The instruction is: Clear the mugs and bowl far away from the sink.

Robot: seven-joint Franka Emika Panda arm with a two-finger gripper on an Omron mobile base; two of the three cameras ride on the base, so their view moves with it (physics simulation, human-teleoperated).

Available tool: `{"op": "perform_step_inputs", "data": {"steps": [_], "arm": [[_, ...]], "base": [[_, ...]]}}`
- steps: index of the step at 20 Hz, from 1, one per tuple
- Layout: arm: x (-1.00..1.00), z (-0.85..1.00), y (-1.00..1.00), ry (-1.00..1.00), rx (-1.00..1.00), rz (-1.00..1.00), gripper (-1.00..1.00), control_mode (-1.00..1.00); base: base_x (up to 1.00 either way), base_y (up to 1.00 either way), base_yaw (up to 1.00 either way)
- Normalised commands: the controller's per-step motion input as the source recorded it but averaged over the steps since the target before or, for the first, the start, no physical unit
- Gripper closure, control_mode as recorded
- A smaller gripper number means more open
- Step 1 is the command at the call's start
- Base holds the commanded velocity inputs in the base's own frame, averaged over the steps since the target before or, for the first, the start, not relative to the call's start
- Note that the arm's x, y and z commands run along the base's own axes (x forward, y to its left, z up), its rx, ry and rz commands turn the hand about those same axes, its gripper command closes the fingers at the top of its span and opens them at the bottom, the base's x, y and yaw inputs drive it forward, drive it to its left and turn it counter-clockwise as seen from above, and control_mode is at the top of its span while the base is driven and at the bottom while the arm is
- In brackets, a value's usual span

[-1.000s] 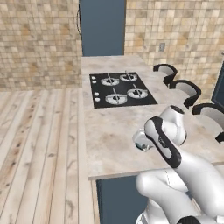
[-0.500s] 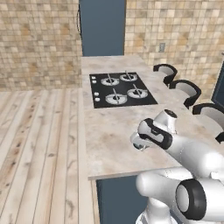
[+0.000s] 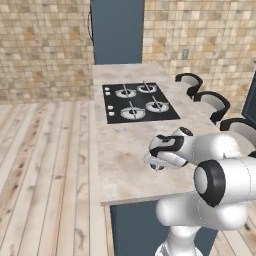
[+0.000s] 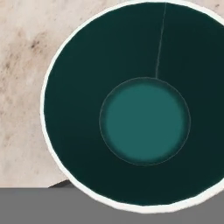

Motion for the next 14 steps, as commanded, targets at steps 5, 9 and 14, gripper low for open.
{"op": "perform_step_inputs", "data": {"steps": [5, 9, 14], "arm": [[0.30, -0.41, 0.00, 0.00, 0.00, 0.00, -1.00, -1.00], [0.09, -0.33, -0.09, 0.00, 0.00, 0.00, -1.00, -1.00], [0.00, -0.29, -0.22, 0.00, 0.00, 0.00, -1.00, -1.00]], "base": [[0.00, 0.00, 0.00], [0.00, 0.00, 0.00], [0.00, 0.00, 0.00]]}}
